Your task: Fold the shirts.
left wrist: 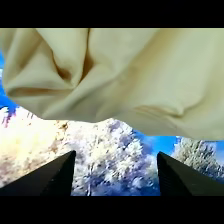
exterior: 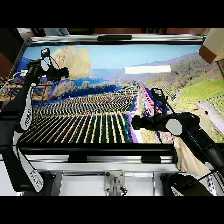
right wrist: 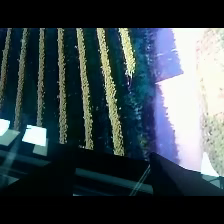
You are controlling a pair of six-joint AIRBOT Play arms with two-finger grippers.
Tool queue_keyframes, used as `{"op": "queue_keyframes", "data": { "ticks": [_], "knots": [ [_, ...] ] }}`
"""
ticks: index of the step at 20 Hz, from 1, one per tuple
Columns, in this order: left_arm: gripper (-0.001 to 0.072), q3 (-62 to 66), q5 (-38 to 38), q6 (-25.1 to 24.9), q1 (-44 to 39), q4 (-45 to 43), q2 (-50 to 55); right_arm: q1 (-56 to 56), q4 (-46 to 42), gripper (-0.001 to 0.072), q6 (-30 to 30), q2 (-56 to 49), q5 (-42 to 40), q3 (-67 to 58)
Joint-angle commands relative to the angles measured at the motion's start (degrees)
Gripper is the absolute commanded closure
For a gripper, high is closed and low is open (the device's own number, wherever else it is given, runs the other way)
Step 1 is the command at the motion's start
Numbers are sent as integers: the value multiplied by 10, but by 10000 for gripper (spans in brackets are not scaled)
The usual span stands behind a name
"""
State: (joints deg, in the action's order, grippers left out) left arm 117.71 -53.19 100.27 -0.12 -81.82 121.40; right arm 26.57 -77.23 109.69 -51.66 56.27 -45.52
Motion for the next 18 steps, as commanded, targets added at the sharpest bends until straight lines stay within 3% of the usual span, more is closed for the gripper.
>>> {"op": "queue_keyframes", "data": {
  "ticks": [1, 7, 14, 16, 17, 18],
  "knots": [
    [93, 10, 47, -6, 1, 51, 33, 0, 15, 157, 0, 0, 1, 0],
    [93, 10, 83, -6, 1, 149, 68, 1, 33, 157, 0, 0, 1, 0],
    [118, 10, 144, -6, -3, 185, 73, 1, 39, 157, 0, 0, 0, 0],
    [388, 10, 144, -6, -4, 201, 75, 0, 39, 157, 0, 0, 0, 0],
    [591, 10, 144, -6, -3, 202, 75, 0, 39, 156, 0, 0, 0, 0],
    [672, 10, 145, -6, -2, 202, 72, 0, 39, 156, 0, 0, 0, 0]
  ]
}}
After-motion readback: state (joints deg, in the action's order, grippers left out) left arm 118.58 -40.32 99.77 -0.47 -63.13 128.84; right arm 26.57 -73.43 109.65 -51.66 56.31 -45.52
